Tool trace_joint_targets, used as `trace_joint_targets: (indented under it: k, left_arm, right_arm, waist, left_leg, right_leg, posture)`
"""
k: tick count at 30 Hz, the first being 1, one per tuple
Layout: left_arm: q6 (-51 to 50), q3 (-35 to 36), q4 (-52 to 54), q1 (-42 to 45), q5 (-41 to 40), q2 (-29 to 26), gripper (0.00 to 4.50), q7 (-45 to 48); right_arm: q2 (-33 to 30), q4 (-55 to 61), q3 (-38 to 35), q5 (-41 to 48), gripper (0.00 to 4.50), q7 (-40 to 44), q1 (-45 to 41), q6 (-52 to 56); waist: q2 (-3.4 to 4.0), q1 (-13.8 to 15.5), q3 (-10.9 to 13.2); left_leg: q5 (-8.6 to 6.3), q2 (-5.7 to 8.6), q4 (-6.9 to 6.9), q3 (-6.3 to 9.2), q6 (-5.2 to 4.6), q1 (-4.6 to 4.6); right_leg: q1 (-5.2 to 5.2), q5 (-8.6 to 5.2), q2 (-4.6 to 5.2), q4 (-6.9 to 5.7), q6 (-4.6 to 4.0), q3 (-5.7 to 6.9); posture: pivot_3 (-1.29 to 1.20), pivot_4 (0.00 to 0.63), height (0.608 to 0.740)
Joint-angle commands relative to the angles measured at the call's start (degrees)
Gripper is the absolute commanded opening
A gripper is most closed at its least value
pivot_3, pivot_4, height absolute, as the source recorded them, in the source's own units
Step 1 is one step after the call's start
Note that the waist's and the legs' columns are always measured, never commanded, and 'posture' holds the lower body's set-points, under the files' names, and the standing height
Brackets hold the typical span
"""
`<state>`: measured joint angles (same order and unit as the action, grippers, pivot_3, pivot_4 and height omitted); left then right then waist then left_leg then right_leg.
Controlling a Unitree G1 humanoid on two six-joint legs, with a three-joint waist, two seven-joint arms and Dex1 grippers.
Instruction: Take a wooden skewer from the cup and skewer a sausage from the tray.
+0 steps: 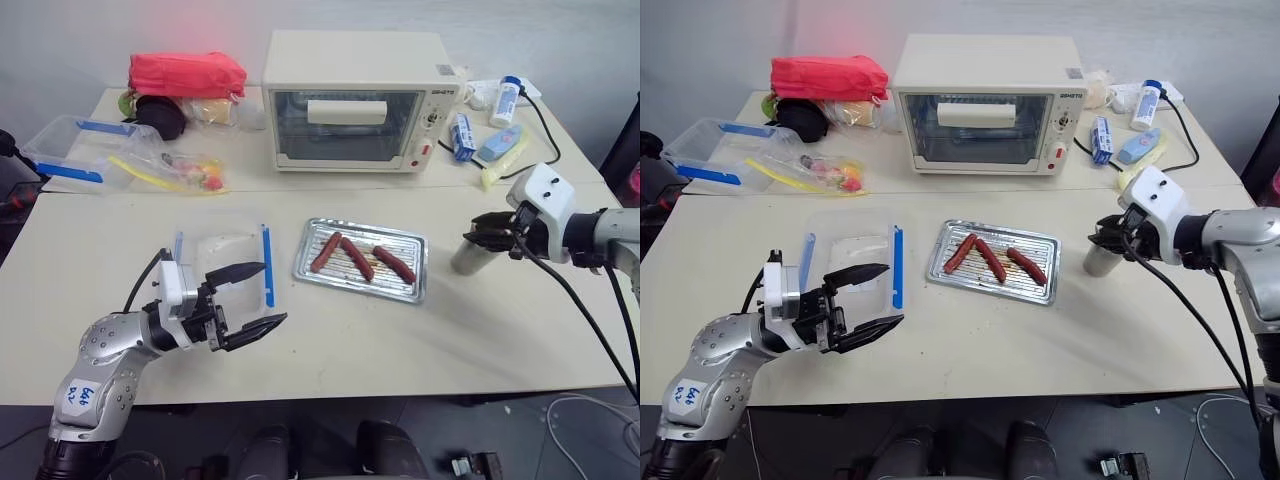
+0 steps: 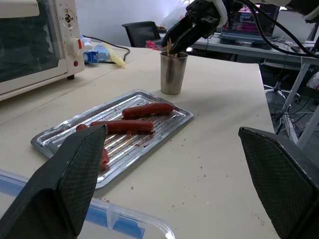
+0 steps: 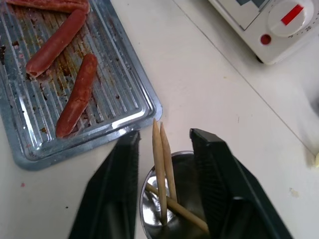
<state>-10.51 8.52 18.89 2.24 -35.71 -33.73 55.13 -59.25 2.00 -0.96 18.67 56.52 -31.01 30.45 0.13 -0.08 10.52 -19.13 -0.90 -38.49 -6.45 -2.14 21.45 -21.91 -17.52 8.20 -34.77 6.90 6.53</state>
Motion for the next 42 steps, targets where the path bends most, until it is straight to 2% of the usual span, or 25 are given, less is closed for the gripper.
trace_joint_targets:
  k: [1, 8, 15, 30, 37, 42]
  left_arm:
    - [1.3, 1.0, -0.1, -0.3, 0.1, 0.1, 4.50, 0.6]
    - [1.6, 0.6, -0.3, 0.1, 0.1, -0.1, 4.50, 0.7]
    - [1.4, 0.6, -0.6, 0.0, 0.1, -0.2, 4.50, 1.2]
    - [1.6, 0.4, -0.6, 0.2, 0.4, 0.3, 4.50, 0.9]
    - [1.8, 0.2, -0.6, 0.4, 0.8, 0.9, 4.50, 0.4]
    - [1.8, 0.4, -0.3, 0.2, 0.9, 1.1, 4.50, 0.3]
  right_arm:
    - [-2.0, 1.3, -3.5, -0.7, 1.96, 1.0, 0.5, -2.1]
    - [-4.4, 5.0, -5.4, 0.4, 1.96, 2.5, 4.6, 1.4]
    - [-4.1, 8.7, -9.0, 4.0, 1.96, 4.9, 8.2, 2.7]
    - [-3.1, 5.0, -6.2, 1.0, 1.96, 3.9, 4.5, 1.5]
    - [-1.3, 5.2, -4.8, 2.0, 1.96, 5.0, 3.4, 0.8]
    - [-2.1, 6.5, -4.6, 2.6, 1.96, 6.5, 4.1, 2.0]
  waist:
    - [0.00, 0.0, 0.0]
    - [0.00, 0.0, 0.0]
    - [0.00, 0.0, 0.0]
    - [0.00, 0.0, 0.0]
    - [0.00, 0.0, 0.0]
    - [0.00, 0.0, 0.0]
  left_leg:
    - [0.00, 0.00, 0.00, -0.01, 0.00, 0.00]
    - [0.00, -0.01, 0.00, 0.00, 0.00, 0.00]
    - [0.00, -0.02, 0.01, 0.01, 0.00, 0.00]
    - [0.00, 0.00, 0.00, 0.01, 0.00, 0.00]
    - [0.00, -0.01, 0.00, 0.00, 0.00, 0.00]
    - [0.00, 0.00, 0.00, 0.01, 0.00, 0.00]
  right_leg:
    - [0.00, 0.00, -0.08, 0.00, 0.00, 0.00]
    - [0.00, 0.00, -0.06, 0.00, 0.00, -0.02]
    - [0.00, 0.00, 0.11, 0.01, 0.00, -0.01]
    - [0.00, 0.00, 0.13, 0.01, 0.00, -0.01]
    - [0.00, 0.00, 0.13, 0.01, 0.00, -0.01]
    - [0.00, 0.00, 0.13, 0.01, 0.00, 0.00]
  posture:
    - [0.00, 0.150, 0.740]
    - [0.00, 0.150, 0.740]
    - [0.00, 0.150, 0.740]
    - [0.00, 0.150, 0.740]
    - [0.00, 0.150, 0.740]
    - [0.00, 0.150, 0.740]
